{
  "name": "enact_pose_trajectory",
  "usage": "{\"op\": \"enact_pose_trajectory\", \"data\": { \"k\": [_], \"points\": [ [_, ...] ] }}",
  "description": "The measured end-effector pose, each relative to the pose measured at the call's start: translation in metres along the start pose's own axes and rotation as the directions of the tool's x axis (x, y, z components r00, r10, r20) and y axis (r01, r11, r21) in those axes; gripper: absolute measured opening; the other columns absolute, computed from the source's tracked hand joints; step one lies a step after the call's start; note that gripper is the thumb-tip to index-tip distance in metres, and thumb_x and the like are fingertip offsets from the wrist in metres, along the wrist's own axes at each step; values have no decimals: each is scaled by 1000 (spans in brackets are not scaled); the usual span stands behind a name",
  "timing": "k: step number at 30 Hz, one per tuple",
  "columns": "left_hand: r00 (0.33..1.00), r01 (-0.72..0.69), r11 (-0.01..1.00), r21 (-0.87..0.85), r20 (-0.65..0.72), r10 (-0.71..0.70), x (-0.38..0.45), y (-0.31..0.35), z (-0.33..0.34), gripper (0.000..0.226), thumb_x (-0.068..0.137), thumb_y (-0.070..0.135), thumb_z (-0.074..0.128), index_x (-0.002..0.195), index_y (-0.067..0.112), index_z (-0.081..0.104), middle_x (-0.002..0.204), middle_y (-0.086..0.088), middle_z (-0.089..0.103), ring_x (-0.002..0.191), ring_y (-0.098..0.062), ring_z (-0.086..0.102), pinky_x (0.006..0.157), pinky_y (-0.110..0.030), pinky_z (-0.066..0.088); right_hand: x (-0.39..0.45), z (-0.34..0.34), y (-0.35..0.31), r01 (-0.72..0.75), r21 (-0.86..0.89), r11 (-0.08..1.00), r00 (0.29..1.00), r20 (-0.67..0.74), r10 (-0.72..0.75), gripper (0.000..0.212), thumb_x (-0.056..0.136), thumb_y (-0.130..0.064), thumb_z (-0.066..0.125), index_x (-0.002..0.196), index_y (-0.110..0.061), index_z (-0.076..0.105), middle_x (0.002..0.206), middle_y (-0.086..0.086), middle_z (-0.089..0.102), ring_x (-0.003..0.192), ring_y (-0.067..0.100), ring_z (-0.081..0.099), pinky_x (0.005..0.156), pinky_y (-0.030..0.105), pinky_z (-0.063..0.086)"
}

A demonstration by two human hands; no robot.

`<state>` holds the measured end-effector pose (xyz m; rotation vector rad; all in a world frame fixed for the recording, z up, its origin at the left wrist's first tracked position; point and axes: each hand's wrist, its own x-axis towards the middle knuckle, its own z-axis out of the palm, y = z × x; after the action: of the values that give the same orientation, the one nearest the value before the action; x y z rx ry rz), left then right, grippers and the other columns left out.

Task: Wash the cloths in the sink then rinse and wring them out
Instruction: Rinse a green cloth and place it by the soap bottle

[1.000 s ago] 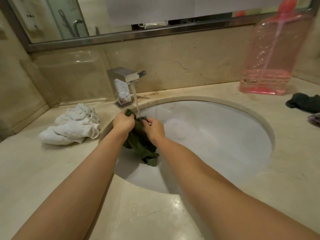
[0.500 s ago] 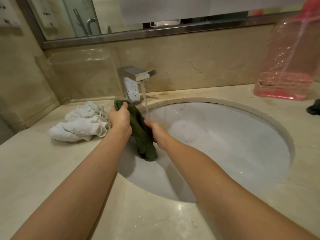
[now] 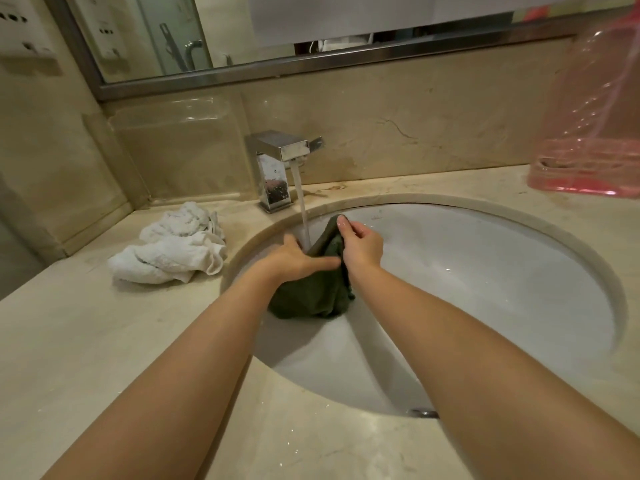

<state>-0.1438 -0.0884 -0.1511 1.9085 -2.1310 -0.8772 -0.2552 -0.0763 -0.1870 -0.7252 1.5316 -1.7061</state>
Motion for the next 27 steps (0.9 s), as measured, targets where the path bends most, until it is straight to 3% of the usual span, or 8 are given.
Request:
{"op": "enact_pose_trajectory", "data": {
  "k": [3,7,11,15,18,22,24,27],
  "points": [
    [998,-60,973,223,32,54,-2,-1,-1,51,89,34,65,133,12,53,124,-9,59,112,-24,56,90,-31,44,-1,-8,8,16,-78,997,1000,-23,-18,33,97,-31,56,123,-13,64,115,3,65,110,20,57,98,32,44],
    [990,-119,993,-27,-85,116,7,-6,-8,17,94,29,59,100,14,64,87,-2,61,88,-19,57,79,-31,46,3,-14,10,15,-164,986,1000,3,-15,33,98,-34,52,121,-13,63,105,-1,63,100,17,57,87,26,43],
    [979,-162,955,-249,-164,123,6,-4,-9,21,98,32,53,95,13,62,82,-2,58,80,-16,56,73,-29,44,6,-19,8,-30,-301,953,997,65,52,30,100,-41,46,93,-14,56,78,-4,52,71,8,48,75,26,38],
    [958,-209,906,-368,-263,114,4,-1,-10,29,101,34,44,114,14,60,91,-4,61,96,-22,58,87,-36,47,1,-8,-2,-154,-163,975,979,106,172,43,94,-55,48,108,-15,55,104,3,59,99,19,55,84,32,39],
    [933,-245,830,-502,-354,62,4,1,-15,30,102,30,42,119,14,60,105,-8,63,103,-26,58,95,-39,46,-3,-3,-5,-250,-105,963,908,320,270,63,92,-62,44,137,-17,45,135,9,54,124,31,50,103,43,39],
    [960,-154,721,-676,-275,-53,4,2,-18,27,102,29,42,111,12,61,102,-12,63,101,-29,60,95,-40,48,-8,-3,-1,-298,-145,943,774,542,328,46,97,-51,44,127,-17,51,124,10,57,117,30,54,88,38,47],
    [969,-78,716,-693,-223,-110,3,3,-19,27,100,30,46,91,9,60,95,-14,63,96,-31,62,93,-41,50,-10,1,1,-253,-149,956,810,507,294,28,100,-37,47,113,-15,59,114,12,64,102,25,61,79,33,52],
    [974,-23,743,-669,-182,-133,4,6,-18,26,97,31,51,94,8,63,93,-15,65,91,-30,64,89,-41,53,-8,6,4,-183,-170,968,899,370,234,33,102,-37,43,118,-15,61,104,12,68,95,26,65,85,40,54]
  ]
}}
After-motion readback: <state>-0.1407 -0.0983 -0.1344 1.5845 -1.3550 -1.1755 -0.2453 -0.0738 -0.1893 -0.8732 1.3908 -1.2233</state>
